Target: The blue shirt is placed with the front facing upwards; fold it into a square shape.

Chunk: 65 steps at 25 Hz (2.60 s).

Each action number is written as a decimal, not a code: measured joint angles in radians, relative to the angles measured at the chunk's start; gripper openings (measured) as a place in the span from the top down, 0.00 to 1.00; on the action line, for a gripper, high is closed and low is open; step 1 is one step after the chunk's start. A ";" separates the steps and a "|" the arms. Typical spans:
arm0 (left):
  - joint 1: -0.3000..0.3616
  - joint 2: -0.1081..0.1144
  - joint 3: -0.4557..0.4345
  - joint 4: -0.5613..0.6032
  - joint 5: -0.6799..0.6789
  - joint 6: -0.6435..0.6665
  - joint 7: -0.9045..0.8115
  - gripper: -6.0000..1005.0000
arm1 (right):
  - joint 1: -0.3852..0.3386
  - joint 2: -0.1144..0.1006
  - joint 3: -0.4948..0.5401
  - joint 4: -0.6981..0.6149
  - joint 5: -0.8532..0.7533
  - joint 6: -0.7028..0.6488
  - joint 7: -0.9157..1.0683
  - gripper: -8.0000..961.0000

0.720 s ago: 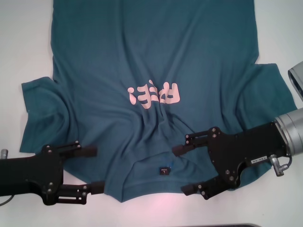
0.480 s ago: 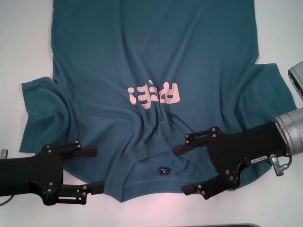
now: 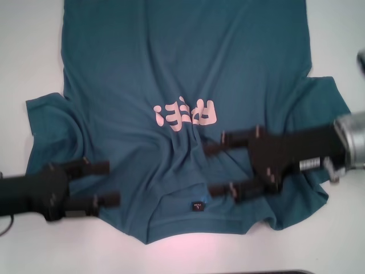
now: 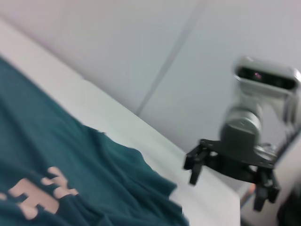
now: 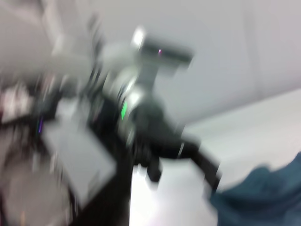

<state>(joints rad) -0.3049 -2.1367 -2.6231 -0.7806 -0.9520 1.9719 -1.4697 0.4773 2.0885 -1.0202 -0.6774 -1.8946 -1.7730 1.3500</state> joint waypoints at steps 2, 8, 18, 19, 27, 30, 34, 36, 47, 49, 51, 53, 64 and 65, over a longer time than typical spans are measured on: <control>-0.025 0.018 -0.024 0.004 -0.009 0.004 -0.204 0.10 | 0.009 -0.004 0.030 -0.004 0.066 -0.007 0.154 0.11; -0.064 0.057 -0.123 0.086 -0.050 0.045 -0.511 0.10 | 0.055 -0.016 0.111 0.004 0.114 -0.003 0.513 0.11; -0.070 0.150 -0.133 0.207 -0.057 -0.021 -0.828 0.10 | 0.092 -0.037 0.113 0.046 0.015 0.089 0.767 0.11; -0.067 0.160 -0.129 0.205 -0.046 -0.058 -0.879 0.10 | 0.092 -0.043 0.113 0.055 0.015 0.116 0.808 0.11; -0.059 0.189 -0.165 0.209 -0.014 -0.263 -0.989 0.12 | 0.080 -0.062 0.136 0.080 0.015 0.174 0.852 0.11; -0.052 0.197 -0.169 0.209 -0.012 -0.334 -1.015 0.12 | 0.079 -0.063 0.136 0.090 0.015 0.177 0.853 0.11; -0.054 0.206 -0.157 0.209 0.016 -0.390 -1.037 0.14 | 0.079 -0.063 0.135 0.095 0.015 0.179 0.854 0.11; -0.058 0.206 -0.157 0.206 0.039 -0.415 -1.046 0.14 | 0.079 -0.064 0.135 0.096 0.015 0.180 0.854 0.11; -0.087 0.199 -0.126 0.208 0.075 -0.464 -1.041 0.14 | 0.079 -0.064 0.138 0.096 0.016 0.181 0.855 0.11; -0.091 0.198 -0.092 0.208 0.075 -0.482 -1.041 0.14 | 0.079 -0.064 0.138 0.096 0.016 0.181 0.855 0.11; -0.095 0.198 -0.068 0.210 0.076 -0.494 -1.041 0.14 | 0.079 -0.064 0.138 0.096 0.016 0.180 0.855 0.11; -0.100 0.197 -0.055 0.213 0.076 -0.499 -1.041 0.15 | 0.078 -0.064 0.138 0.096 0.017 0.179 0.855 0.11; -0.131 0.180 -0.005 0.218 0.076 -0.482 -1.057 0.19 | 0.075 -0.066 0.146 0.096 0.020 0.173 0.865 0.11; -0.134 0.180 -0.001 0.218 0.076 -0.481 -1.067 0.19 | 0.075 -0.066 0.149 0.096 0.020 0.172 0.865 0.11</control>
<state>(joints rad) -0.4385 -1.9563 -2.6239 -0.5628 -0.8760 1.4912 -2.5366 0.5522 2.0224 -0.8712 -0.5814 -1.8744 -1.6006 2.2150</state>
